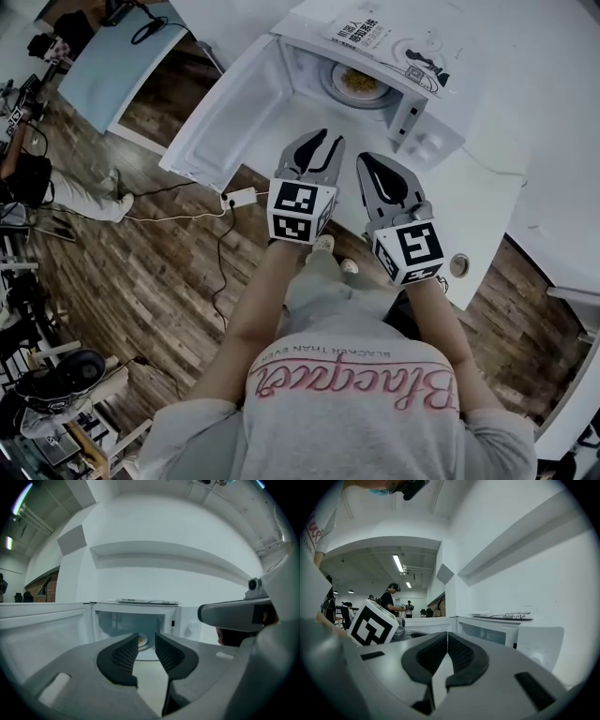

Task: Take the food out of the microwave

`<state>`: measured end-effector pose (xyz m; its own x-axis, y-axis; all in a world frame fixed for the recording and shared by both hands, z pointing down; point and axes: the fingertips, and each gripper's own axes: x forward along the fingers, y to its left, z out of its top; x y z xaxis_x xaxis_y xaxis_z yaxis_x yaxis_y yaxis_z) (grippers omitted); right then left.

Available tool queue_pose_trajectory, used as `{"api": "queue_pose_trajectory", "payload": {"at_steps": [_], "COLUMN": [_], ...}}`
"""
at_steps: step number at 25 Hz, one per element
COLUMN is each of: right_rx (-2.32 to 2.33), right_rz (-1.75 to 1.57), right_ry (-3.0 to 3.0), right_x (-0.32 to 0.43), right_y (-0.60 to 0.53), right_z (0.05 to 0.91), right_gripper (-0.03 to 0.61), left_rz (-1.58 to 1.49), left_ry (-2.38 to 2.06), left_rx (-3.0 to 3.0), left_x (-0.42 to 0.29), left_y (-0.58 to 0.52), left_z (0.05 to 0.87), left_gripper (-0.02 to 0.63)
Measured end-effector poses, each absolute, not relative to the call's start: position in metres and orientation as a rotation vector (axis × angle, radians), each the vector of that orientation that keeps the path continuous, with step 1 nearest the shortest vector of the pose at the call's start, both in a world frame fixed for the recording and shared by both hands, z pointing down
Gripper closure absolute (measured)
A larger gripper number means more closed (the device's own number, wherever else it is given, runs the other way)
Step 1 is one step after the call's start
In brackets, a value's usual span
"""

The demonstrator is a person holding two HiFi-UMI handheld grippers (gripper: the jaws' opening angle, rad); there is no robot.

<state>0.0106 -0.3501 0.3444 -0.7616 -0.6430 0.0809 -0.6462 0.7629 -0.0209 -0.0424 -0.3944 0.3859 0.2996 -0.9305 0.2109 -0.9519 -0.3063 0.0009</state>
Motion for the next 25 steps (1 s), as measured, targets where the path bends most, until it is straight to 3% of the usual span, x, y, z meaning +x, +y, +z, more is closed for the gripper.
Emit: {"api": "queue_pose_trajectory", "payload": {"at_steps": [25], "right_rx": [1.227], "right_rz": [0.204], "right_ry": [-2.692], "right_x": [-0.022], "right_y": [-0.478], "right_z": [0.400], "right_gripper": [0.566], "left_rz": [0.498], "left_ry": [-1.641], "left_rx": [2.321], "left_x": [-0.074], "left_y": [-0.589], "left_z": [0.492], "left_gripper": [0.508]}}
